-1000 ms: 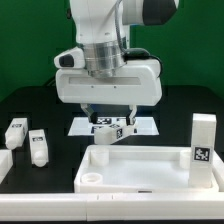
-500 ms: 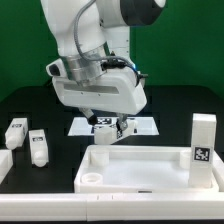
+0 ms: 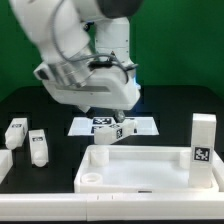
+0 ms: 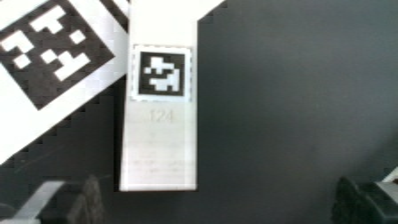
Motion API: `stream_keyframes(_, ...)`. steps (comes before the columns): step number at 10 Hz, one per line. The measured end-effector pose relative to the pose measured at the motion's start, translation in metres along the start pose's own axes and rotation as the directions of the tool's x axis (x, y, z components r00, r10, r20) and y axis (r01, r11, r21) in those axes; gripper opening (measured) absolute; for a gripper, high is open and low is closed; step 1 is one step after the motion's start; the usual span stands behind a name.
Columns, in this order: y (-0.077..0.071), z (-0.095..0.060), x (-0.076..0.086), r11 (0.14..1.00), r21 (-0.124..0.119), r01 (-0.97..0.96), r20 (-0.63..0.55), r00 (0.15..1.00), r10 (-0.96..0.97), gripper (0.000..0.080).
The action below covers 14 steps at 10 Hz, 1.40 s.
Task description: Assemble desk
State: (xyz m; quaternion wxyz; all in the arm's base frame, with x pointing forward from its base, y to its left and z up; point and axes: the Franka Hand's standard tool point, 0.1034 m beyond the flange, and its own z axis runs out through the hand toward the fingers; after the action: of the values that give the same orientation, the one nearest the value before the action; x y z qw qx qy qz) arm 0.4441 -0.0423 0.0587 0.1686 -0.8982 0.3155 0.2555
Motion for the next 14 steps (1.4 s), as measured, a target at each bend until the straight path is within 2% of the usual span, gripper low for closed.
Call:
stream_keyframes(3,0.003,0.004,0.002,1.0,0.007,0.005,0.175,0.984,-0.007,0.0648)
stream_keyframes(5,0.003,0.01,0.003,1.0,0.006,-0.001,0.199,0.98,0.0,0.0648)
stream_keyframes(6,0.007,0.024,-0.002,0.999,0.024,-0.04,0.247,0.968,0.033,0.0648)
stream_keyframes(7,0.012,0.028,0.0,0.998,0.019,-0.063,0.294,0.954,0.054,0.0648)
stream_keyframes(11,0.011,0.028,0.003,0.998,0.018,-0.062,0.309,0.95,0.053,0.0648)
stream_keyframes(13,0.02,0.036,0.003,0.991,0.04,-0.124,0.381,0.919,0.1,0.0648)
stream_keyframes(14,0.022,0.04,0.005,0.99,0.031,-0.141,0.411,0.904,0.116,0.0648)
